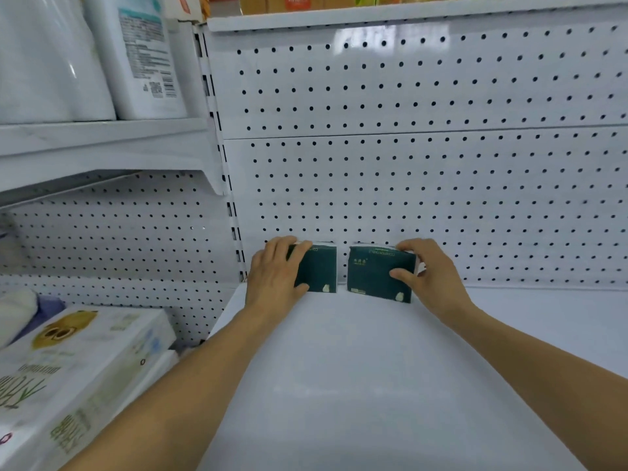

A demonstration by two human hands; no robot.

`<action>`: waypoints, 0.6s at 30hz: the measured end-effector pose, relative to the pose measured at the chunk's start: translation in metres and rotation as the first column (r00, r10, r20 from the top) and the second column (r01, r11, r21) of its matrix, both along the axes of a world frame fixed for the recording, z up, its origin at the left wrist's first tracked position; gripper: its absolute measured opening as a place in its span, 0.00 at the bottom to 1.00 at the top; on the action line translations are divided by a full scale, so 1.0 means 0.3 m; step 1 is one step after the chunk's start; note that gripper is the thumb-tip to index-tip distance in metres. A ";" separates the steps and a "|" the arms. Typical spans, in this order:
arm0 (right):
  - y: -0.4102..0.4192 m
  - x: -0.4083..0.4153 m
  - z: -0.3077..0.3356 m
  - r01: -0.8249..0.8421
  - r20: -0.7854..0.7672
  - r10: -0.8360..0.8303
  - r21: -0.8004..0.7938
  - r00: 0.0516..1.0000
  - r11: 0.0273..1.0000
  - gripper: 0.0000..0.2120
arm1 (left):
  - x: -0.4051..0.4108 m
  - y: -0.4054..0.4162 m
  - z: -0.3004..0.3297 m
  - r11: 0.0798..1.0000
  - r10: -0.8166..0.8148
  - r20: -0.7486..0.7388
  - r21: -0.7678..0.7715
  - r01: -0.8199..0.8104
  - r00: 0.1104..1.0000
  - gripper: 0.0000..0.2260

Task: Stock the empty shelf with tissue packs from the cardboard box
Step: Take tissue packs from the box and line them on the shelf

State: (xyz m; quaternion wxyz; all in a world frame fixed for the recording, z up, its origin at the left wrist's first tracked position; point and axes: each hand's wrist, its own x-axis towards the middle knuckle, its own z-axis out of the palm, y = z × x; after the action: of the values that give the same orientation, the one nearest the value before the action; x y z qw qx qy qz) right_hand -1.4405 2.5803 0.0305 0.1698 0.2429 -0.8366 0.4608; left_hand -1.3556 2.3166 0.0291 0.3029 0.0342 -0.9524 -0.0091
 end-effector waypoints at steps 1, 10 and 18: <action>-0.005 -0.014 -0.003 0.008 -0.051 -0.006 0.036 0.999 0.999 0.16 | -0.015 -0.004 -0.007 0.999 -0.001 -0.013 -0.036 0.000 1.000 0.34; -0.054 -0.062 -0.006 0.162 -0.321 -0.070 0.269 0.944 0.949 0.17 | -0.068 -0.002 -0.018 0.999 -0.027 -0.095 -0.032 0.024 0.995 0.29; -0.045 -0.044 0.009 0.279 -0.421 -0.120 0.339 0.899 0.898 0.21 | -0.041 0.012 0.014 0.997 0.048 0.004 -0.056 -0.048 0.999 0.31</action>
State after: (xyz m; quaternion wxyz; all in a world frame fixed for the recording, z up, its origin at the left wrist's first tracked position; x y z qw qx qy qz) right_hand -1.4538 2.5669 0.0333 0.3282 0.2697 -0.8815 0.2063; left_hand -1.3678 2.3203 0.0332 0.3012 0.0487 -0.9520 0.0250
